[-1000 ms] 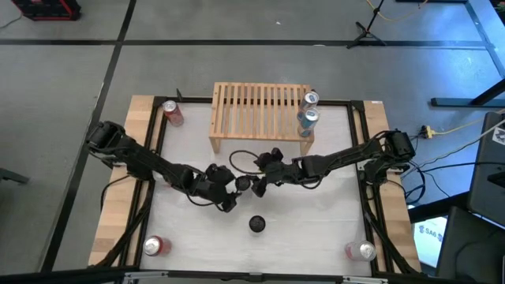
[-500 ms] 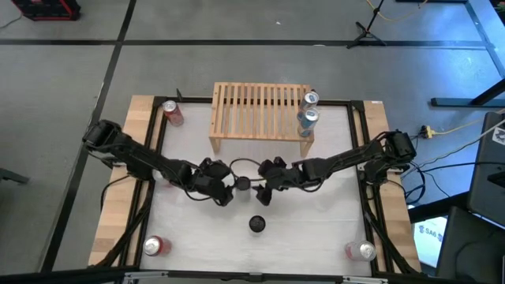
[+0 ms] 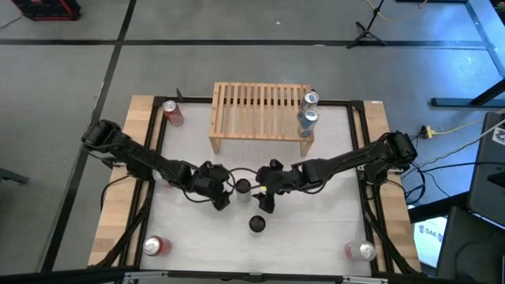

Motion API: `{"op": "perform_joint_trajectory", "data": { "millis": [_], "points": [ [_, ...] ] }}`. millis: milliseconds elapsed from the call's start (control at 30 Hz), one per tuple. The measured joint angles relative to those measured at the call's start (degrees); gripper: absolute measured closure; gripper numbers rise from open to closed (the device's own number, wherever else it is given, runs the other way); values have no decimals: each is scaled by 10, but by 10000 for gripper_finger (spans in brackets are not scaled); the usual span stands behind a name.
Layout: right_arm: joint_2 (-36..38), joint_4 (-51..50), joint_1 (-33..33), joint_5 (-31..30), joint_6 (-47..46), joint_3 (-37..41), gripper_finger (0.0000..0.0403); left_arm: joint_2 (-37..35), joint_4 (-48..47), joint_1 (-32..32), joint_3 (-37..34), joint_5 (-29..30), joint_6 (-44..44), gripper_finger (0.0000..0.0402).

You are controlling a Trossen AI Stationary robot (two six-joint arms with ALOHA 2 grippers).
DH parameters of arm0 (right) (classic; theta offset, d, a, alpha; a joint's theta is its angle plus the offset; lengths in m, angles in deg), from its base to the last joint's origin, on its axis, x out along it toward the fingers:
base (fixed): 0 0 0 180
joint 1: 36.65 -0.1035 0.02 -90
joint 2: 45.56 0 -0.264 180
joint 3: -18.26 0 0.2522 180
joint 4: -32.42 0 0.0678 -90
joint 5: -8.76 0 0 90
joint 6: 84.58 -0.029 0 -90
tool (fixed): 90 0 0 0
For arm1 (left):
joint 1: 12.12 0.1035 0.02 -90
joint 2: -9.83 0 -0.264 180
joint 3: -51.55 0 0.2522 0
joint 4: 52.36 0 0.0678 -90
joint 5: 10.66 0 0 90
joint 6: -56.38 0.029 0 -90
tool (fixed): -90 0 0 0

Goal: Place canned beverage on shelf
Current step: Put the top white and yellow soda can on the shelf

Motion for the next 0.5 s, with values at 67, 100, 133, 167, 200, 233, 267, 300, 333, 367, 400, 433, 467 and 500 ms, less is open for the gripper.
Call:
{"op": "perform_joint_trajectory", "data": {
  "millis": [67, 100, 133, 167, 200, 233, 267, 300, 333, 367, 400, 433, 467, 500],
  "points": [
    [2, -21, 0, 5, 16, -28, 109, -14, 0, -9, 0, -2, 14, 83],
    [2, -34, 0, 6, 24, -41, 109, -23, -2, -13, 0, -2, 21, 83],
    [2, -40, 0, 9, 28, -56, 109, -33, -8, -18, 0, -2, 28, 83],
    [2, -41, 0, 9, 35, -69, 109, -45, -18, -23, 0, -3, 35, 83],
    [2, -41, 0, 8, 38, -81, 109, -58, -27, -28, 0, -5, 47, 83],
    [3, -42, 0, 6, 39, -93, 109, -72, -33, -33, 0, -9, 59, 83],
    [3, -42, 0, 5, 39, -103, 109, -89, -44, -39, 0, -11, 66, 83],
    [3, -41, 1, 5, 39, -112, 109, -105, -60, -45, 0, -11, 70, 83],
    [2, -42, 3, 4, 39, -120, 109, -122, -70, -49, 0, -11, 70, 83],
    [-1, -42, 5, 0, 39, -128, 109, -139, -82, -54, 0, -10, 70, 83],
    [-2, -41, 5, -2, 39, -134, 109, -156, -99, -60, 0, -7, 69, 83],
    [-3, -43, 5, -2, 39, -138, 109, -173, -115, -65, 0, -6, 66, 83],
    [-3, -45, 5, -3, 39, -143, 109, -189, -126, -69, 0, -5, 63, 83],
    [-3, -43, 5, -7, 39, -147, 109, -205, -135, -74, 0, -5, 61, 83]
  ]
}}
